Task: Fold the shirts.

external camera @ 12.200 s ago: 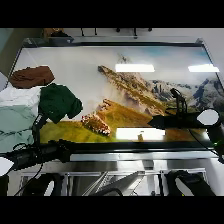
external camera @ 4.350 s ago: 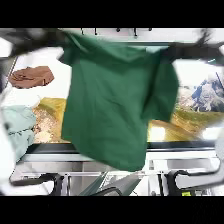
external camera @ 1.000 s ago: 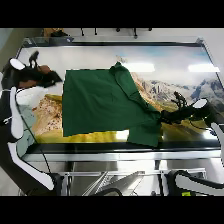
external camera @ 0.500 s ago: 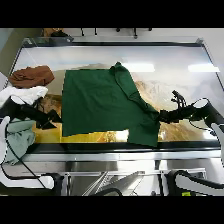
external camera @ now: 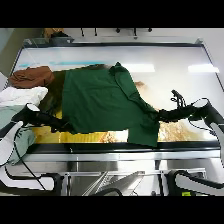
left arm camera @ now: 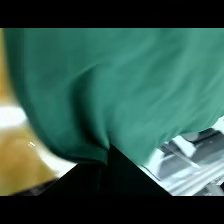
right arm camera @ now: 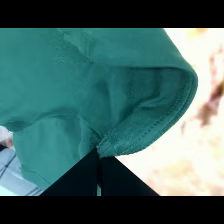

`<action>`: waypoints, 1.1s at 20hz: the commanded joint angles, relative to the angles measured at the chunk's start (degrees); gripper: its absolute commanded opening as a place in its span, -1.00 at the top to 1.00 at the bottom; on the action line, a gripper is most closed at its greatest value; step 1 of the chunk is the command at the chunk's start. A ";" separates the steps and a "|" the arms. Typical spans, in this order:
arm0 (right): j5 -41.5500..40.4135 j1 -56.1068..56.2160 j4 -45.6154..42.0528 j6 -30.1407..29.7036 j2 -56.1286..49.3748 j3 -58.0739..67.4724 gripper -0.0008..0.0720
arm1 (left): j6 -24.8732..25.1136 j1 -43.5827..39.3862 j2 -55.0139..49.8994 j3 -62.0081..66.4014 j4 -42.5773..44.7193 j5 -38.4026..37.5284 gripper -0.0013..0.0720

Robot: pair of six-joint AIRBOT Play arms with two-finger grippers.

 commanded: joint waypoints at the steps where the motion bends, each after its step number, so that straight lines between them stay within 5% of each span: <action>1: 1.27 0.02 1.36 -0.35 0.02 0.00 0.93 | 1.75 -2.51 -1.75 5.46 -1.66 -2.95 0.95; 5: 4.26 -1.01 16.94 -7.58 3.34 6.10 0.93 | 1.75 -4.17 6.16 17.92 -2.80 -9.75 0.95; 10: 2.38 -12.66 42.27 -19.23 13.81 31.91 0.93 | 0.98 2.32 22.38 46.60 -15.82 -11.26 0.95; 15: -5.46 -23.89 42.32 -21.59 23.56 50.31 0.93 | -1.14 16.28 34.56 68.02 -16.02 -7.23 0.95; 18: -10.58 -24.63 37.40 -22.82 27.26 53.75 0.93 | -1.11 23.98 40.46 65.85 -16.11 -5.25 0.95; 22: -2.60 -24.63 38.45 -22.77 23.69 53.35 0.93 | 1.16 21.22 38.23 57.35 -20.20 -7.02 0.95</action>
